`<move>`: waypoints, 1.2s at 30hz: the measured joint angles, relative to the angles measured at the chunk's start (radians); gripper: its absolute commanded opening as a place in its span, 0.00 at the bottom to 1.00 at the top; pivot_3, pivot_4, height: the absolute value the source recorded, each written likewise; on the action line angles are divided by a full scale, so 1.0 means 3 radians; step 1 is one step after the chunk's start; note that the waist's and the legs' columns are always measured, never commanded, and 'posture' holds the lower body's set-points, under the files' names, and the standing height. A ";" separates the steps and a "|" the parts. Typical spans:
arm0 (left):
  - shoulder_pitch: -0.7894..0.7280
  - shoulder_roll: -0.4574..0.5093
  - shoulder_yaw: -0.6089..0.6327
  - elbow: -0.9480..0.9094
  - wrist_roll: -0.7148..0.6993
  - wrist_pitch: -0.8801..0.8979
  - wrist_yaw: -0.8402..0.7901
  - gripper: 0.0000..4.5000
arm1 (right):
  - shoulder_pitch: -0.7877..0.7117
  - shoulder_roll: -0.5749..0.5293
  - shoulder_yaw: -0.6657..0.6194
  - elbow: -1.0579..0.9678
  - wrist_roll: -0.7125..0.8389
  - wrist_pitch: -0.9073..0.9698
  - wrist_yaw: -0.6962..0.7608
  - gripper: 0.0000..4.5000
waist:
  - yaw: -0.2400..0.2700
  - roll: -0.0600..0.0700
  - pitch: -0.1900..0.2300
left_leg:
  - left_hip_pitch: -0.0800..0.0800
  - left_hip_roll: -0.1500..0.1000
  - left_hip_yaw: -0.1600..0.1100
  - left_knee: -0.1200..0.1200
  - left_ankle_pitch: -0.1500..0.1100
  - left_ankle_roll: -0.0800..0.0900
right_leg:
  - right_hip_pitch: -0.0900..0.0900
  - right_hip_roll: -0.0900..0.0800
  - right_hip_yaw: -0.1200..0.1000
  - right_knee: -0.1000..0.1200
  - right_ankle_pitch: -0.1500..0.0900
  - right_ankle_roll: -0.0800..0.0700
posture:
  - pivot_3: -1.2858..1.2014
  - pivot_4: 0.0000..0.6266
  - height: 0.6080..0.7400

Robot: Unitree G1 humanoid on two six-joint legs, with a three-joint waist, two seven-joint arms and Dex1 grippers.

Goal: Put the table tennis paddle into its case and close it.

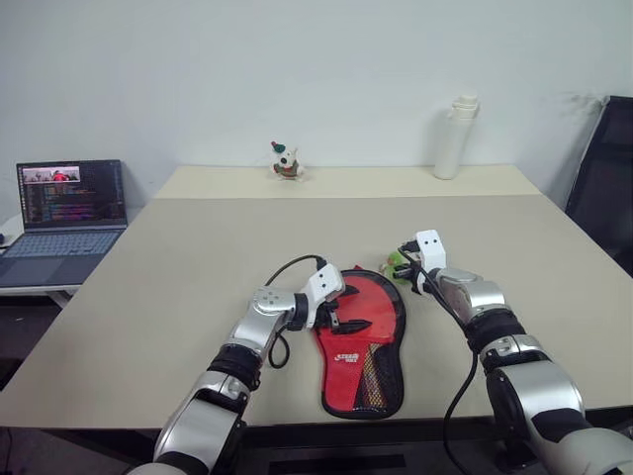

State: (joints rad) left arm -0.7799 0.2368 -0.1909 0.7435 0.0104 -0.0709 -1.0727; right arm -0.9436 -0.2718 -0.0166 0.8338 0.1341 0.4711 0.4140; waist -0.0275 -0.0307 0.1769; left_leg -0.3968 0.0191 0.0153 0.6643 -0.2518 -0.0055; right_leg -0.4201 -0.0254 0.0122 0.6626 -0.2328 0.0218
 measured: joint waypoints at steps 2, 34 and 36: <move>-0.0020 -0.0032 -0.0001 0.0041 0.0000 -0.0005 0.0011 0.94 | 0.0156 -0.0116 0.0006 -0.0315 -0.0003 0.0149 0.0032 0.00 | 0.0019 0.0000 0.0000 | -0.0004 -0.0003 -0.0003 0.0000 0.0000 0.0000 | 0.0000 -0.0003 -0.0003 -0.0003 0.0000 0.0000 | 0.52 0.24 1.00; -0.0295 -0.0199 -0.0162 0.0567 0.0039 -0.0308 -0.0029 0.94 | 0.3920 -0.1651 -0.1194 -0.6047 0.2433 0.3191 0.1179 0.00 | 0.0141 0.0008 -0.0024 | -0.0007 -0.0018 -0.0050 -0.0003 -0.0004 0.0005 | 0.0045 -0.0012 -0.0074 -0.0063 -0.0011 0.0025 | 0.52 0.24 1.00; -0.0295 -0.0194 -0.0163 0.0575 0.0047 -0.0308 -0.0017 0.94 | 0.4025 -0.1671 -0.1191 -0.6106 0.2547 0.3163 0.1177 0.00 | 0.0143 0.0008 -0.0025 | -0.0004 -0.0017 -0.0052 -0.0001 -0.0004 0.0005 | 0.0047 -0.0012 -0.0074 -0.0061 -0.0010 0.0025 | 0.52 0.24 1.00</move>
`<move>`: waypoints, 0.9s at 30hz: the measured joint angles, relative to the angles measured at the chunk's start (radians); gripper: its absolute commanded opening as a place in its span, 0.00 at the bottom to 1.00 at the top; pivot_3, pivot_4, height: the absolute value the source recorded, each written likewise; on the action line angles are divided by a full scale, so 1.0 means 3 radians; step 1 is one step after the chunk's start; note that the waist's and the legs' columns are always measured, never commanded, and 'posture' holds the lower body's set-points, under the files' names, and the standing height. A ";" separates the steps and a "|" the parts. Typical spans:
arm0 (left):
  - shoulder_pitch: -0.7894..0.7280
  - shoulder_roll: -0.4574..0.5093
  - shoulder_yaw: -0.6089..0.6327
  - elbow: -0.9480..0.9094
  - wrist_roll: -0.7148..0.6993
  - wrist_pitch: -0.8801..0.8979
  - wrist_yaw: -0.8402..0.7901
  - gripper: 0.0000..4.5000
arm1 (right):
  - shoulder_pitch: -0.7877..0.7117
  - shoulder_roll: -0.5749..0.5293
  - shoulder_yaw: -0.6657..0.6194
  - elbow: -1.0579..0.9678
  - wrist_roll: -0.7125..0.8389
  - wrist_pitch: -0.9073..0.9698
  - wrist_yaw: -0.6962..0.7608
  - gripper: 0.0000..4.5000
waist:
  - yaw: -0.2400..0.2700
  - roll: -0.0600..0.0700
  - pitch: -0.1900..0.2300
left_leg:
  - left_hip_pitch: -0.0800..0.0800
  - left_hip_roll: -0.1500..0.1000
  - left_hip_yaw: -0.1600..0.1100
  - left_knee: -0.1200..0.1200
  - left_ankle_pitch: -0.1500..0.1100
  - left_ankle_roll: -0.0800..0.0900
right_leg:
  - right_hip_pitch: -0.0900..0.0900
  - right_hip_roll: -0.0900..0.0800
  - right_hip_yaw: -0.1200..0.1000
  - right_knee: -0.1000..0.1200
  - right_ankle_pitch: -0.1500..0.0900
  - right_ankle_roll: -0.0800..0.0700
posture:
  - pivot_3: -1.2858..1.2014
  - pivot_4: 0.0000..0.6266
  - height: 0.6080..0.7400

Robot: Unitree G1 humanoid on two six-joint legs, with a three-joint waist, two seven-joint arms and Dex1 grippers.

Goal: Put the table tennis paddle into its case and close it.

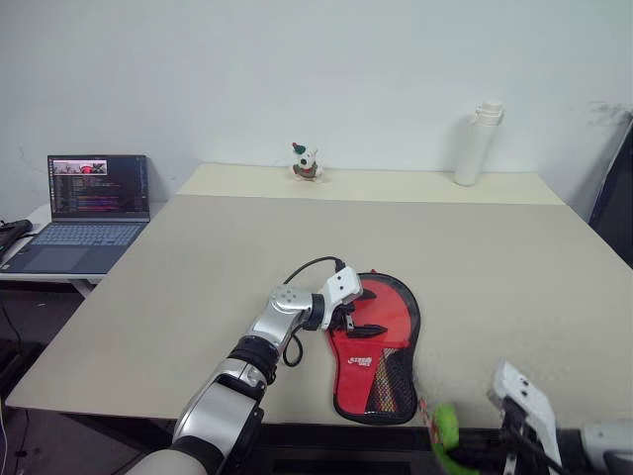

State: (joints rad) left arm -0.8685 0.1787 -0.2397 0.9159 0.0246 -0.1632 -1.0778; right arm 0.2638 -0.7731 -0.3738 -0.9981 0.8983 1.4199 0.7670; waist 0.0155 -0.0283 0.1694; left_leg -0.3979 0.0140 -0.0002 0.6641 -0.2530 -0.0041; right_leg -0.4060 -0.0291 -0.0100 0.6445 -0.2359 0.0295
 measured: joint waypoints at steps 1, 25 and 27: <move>0.0000 0.0004 0.0000 0.0003 0.0003 0.0000 0.0007 0.94 | 0.0023 -0.0023 0.0002 -0.0008 0.0041 -0.0019 -0.0002 0.00 | 0.0000 0.0000 -0.0001 | 0.0002 0.0001 0.0000 0.0001 0.0000 0.0000 | 0.0001 0.0000 0.0000 0.0001 0.0000 0.0000 | 0.52 0.24 1.00; 0.0264 0.0094 0.0110 -0.0471 -0.0103 0.0278 0.0066 0.94 | -0.0638 -0.0470 0.0161 0.1161 -0.0247 -0.1433 0.0223 0.63 | -0.0053 -0.0012 0.0000 | 0.0003 0.0001 0.0002 0.0000 0.0000 0.0000 | 0.0001 -0.0001 0.0002 0.0000 0.0002 0.0002 | 0.52 0.24 1.00; 0.0366 0.0166 0.0177 -0.0675 -0.0211 0.0442 0.0046 0.94 | -0.0988 -0.0306 0.0262 0.1546 -0.0463 -0.1754 0.0186 0.63 | -0.0067 -0.0016 0.0006 | 0.0002 0.0001 0.0004 -0.0001 0.0000 0.0000 | -0.0002 0.0003 0.0003 0.0000 0.0002 0.0001 | 0.52 0.24 1.00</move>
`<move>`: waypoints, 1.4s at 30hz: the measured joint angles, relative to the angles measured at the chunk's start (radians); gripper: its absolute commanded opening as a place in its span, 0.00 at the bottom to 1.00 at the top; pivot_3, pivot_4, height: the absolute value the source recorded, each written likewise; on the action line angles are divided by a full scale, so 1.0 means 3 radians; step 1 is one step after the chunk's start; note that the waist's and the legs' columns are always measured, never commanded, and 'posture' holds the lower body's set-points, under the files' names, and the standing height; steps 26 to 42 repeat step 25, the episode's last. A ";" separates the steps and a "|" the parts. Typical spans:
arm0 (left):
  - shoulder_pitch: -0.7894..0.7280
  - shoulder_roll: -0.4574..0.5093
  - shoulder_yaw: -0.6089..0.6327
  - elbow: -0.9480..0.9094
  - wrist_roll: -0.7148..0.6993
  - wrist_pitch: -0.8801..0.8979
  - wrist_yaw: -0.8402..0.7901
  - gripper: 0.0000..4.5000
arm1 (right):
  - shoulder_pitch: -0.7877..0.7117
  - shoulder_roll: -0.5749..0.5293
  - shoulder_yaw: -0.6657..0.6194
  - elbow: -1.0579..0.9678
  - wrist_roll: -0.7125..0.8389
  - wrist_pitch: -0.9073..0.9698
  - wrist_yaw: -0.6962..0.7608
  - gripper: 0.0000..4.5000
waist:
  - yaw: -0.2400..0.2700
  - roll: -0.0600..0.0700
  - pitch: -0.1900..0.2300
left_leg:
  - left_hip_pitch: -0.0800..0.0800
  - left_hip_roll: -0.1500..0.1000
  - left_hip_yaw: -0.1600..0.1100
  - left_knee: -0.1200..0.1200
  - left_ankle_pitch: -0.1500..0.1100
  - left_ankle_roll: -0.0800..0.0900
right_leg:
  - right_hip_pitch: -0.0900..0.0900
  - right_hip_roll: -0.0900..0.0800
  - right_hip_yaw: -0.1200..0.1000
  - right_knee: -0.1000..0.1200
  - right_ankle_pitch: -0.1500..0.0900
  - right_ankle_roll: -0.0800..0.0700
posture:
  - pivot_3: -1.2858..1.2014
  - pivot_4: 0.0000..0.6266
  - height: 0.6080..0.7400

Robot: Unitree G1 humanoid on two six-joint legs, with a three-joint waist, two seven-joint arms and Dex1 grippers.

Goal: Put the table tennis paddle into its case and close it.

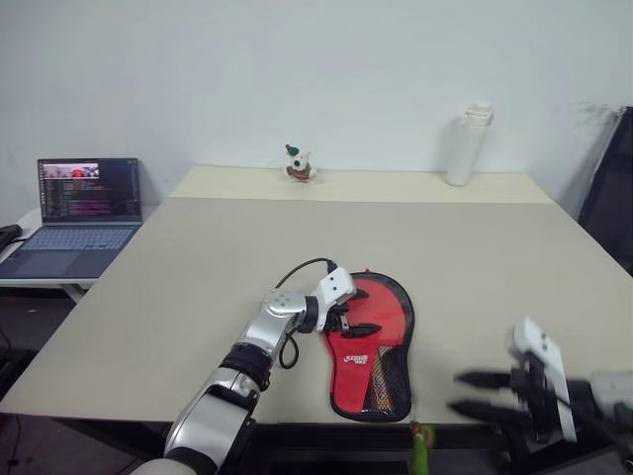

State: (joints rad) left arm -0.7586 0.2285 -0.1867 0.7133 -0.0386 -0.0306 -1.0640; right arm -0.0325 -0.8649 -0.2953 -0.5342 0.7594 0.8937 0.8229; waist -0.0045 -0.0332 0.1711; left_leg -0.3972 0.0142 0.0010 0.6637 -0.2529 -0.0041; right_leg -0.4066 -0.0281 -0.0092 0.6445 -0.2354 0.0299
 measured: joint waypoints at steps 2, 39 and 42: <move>0.0075 0.0112 0.0072 -0.0251 -0.0120 0.0211 -0.0055 0.94 | -0.0325 0.0083 0.0151 0.0441 -0.0230 -0.0328 0.0034 0.63 | -0.0009 0.0002 0.0010 | -0.0005 0.0000 -0.0001 -0.0002 0.0000 0.0000 | -0.0007 0.0003 0.0001 0.0003 0.0001 -0.0001 | 0.52 0.24 1.00; 0.1131 0.1033 0.0565 -0.2280 -0.0544 0.1242 0.0321 0.94 | -0.1645 0.0324 0.0704 0.2713 -0.1054 -0.1482 0.0850 0.63 | 0.0018 0.0022 0.0026 | -0.0007 0.0020 0.0006 -0.0003 0.0001 0.0000 | -0.0012 0.0003 0.0004 0.0006 0.0009 -0.0026 | 0.52 0.24 1.00; 0.1131 0.1033 0.0565 -0.2280 -0.0544 0.1242 0.0321 0.94 | -0.1645 0.0324 0.0704 0.2713 -0.1054 -0.1482 0.0850 0.63 | 0.0018 0.0022 0.0026 | -0.0007 0.0020 0.0006 -0.0003 0.0001 0.0000 | -0.0012 0.0003 0.0004 0.0006 0.0009 -0.0026 | 0.52 0.24 1.00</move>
